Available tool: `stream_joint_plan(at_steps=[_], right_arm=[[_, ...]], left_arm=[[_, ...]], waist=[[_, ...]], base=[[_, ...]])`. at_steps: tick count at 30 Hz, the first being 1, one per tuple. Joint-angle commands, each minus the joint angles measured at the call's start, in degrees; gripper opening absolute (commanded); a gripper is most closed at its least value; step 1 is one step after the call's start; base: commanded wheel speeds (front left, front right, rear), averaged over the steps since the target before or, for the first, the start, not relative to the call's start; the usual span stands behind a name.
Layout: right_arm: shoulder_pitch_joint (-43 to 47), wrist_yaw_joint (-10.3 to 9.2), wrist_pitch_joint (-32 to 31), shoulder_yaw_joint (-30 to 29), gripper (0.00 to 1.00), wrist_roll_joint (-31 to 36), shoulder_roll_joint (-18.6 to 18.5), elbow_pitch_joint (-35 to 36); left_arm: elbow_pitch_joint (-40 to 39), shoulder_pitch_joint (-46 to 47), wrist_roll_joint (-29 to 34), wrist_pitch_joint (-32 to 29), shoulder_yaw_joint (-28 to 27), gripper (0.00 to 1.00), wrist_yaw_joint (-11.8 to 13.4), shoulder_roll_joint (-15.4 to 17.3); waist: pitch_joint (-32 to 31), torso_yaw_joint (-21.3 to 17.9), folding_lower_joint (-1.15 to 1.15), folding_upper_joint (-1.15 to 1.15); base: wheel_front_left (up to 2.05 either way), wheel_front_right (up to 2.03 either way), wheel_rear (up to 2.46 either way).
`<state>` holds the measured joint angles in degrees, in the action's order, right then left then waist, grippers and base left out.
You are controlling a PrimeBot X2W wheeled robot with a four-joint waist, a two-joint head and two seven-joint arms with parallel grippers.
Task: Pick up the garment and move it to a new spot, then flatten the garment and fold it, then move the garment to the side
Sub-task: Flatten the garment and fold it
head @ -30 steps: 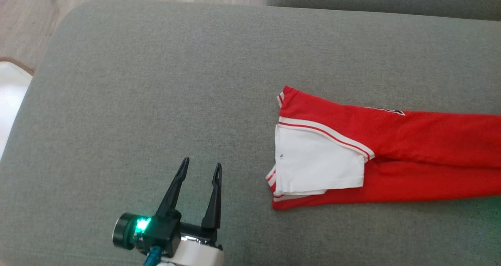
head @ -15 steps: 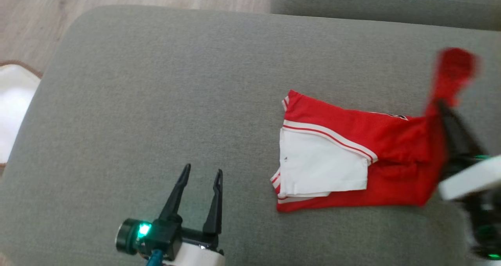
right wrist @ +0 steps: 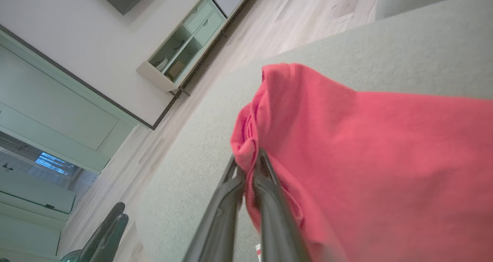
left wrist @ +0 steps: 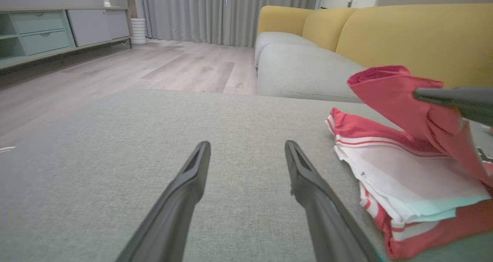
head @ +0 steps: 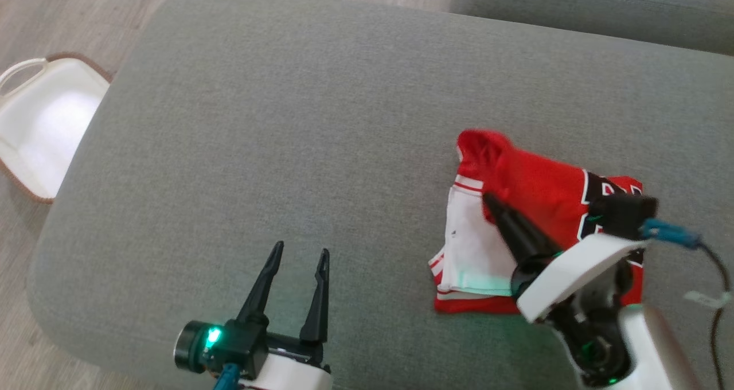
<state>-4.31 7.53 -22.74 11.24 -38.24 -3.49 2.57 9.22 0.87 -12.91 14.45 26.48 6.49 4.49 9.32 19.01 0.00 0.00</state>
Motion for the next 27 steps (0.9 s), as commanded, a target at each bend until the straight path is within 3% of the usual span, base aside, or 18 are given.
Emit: stream_joint_plan(at_steps=[1,2,3,4,11,18,21,27], right_arm=[[-2.6,-0.04,0.9,2.3,0.15,0.0,0.6,0.8],[-2.7,-0.04,1.1,3.2,0.44,-0.1,0.6,-0.2],[-2.8,-0.04,1.7,3.7,0.81,-0.3,0.6,-1.0],[-2.8,-0.04,2.1,4.4,1.0,-0.5,0.6,-1.6],[-4.0,-0.04,7.4,4.2,1.0,2.3,0.3,-0.6],[-2.4,-0.04,20.2,-1.5,1.0,8.4,-5.6,1.3],[-0.3,-0.04,25.6,-3.5,1.0,11.6,-8.3,-0.5],[5.5,-0.04,34.3,-4.7,1.0,18.1,-10.0,-6.4]], left_arm=[[-1.3,1.4,0.9,0.5,-2.3,1.0,-0.2,-0.6],[-1.2,1.3,1.0,0.5,-2.4,1.0,-0.4,-0.7],[-1.1,1.3,1.1,0.5,-2.6,1.0,-0.4,-0.8],[-1.0,1.2,1.1,0.5,-2.7,1.0,-0.6,-0.9],[-0.8,0.6,1.5,0.5,-4.2,1.0,-0.6,-1.2],[-1.5,-0.8,1.7,0.5,-6.9,1.0,-0.4,-1.4],[-1.6,-1.8,1.8,0.5,-8.0,1.0,-0.6,-1.4],[-2.2,-4.1,1.9,0.5,-9.9,1.0,-1.0,-1.3]], waist=[[0.1,0.5,0.0,0.0],[0.1,0.7,0.0,0.0],[0.1,0.7,0.0,0.0],[0.0,0.8,0.0,0.0],[-1.5,-0.8,0.0,0.0],[-5.3,-4.7,0.0,0.0],[-7.5,-6.6,0.0,0.0],[-10.8,-9.7,0.0,0.0]], base=[[0.0,0.0,0.0],[0.0,0.0,0.0],[0.0,0.0,0.0],[0.0,0.0,0.0],[0.0,0.0,0.0],[0.0,0.0,0.0],[0.0,0.0,0.0],[0.0,0.0,0.0]])
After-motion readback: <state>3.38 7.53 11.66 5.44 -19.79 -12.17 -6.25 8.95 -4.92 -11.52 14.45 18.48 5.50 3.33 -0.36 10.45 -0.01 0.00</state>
